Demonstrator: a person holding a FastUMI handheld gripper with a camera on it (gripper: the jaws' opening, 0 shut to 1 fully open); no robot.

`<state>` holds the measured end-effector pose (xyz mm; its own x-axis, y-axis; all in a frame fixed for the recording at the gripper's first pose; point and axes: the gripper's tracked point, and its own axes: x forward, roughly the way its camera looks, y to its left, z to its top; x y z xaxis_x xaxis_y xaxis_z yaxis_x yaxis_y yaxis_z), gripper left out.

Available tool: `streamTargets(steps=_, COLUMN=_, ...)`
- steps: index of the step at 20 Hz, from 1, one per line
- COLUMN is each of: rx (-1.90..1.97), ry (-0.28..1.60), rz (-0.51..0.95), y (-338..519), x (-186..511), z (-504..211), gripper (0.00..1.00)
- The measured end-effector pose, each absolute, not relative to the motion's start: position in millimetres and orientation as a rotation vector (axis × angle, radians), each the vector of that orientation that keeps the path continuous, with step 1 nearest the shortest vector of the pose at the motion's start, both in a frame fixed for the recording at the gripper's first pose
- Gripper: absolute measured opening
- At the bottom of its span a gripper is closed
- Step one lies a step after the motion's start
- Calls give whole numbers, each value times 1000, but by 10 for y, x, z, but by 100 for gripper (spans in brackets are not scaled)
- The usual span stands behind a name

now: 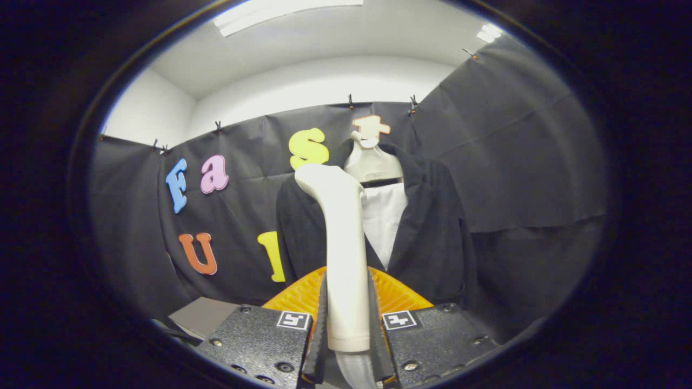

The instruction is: Iron the clothes twice with a garment steamer, once on the left side and once on the right side.

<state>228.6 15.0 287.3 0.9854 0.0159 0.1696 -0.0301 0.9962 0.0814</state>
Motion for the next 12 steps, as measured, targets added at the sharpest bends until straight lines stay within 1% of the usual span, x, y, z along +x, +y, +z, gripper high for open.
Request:
streamTargets(steps=7, rx=-24, ry=-122, rz=-45, y=237, x=2589, z=2536, gripper=36)
streamTargets(steps=12, rx=-35, ry=-77, rz=-70, y=136, x=2620, z=2287, gripper=36)
